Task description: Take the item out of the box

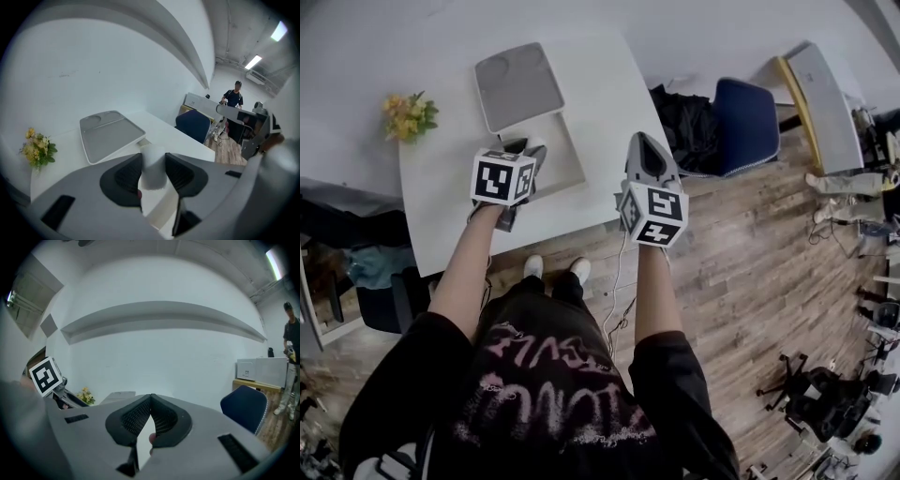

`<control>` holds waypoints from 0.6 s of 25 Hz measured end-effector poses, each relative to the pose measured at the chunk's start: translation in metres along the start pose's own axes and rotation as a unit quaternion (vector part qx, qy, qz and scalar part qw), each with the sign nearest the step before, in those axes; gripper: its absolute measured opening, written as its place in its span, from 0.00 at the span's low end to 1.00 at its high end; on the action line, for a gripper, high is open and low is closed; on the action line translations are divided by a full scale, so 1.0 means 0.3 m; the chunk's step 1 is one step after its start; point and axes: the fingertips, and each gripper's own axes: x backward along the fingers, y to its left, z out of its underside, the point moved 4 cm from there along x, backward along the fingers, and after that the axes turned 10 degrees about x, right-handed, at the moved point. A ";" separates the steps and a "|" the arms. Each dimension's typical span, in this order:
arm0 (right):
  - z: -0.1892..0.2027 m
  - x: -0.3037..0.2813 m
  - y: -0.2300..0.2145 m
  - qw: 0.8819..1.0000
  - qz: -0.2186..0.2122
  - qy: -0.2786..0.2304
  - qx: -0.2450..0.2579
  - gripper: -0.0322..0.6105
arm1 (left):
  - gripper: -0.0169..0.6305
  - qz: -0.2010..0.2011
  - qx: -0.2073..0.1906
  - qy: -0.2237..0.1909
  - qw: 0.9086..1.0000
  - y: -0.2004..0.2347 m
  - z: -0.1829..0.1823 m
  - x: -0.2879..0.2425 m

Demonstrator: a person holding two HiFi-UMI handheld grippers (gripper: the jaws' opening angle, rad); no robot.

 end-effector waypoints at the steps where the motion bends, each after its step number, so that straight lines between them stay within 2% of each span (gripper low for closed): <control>1: -0.010 0.002 0.006 1.000 -0.001 -0.003 0.001 0.06 | 0.28 0.001 -0.001 -0.008 1.000 -0.001 -0.010 0.015; 5: -0.044 0.015 0.028 1.000 -0.002 -0.011 0.006 0.06 | 0.28 0.013 0.003 -0.039 0.999 -0.006 -0.037 0.066; 15: -0.129 0.041 0.060 0.999 -0.004 -0.031 0.016 0.06 | 0.28 0.016 -0.022 -0.110 0.994 -0.016 -0.119 0.197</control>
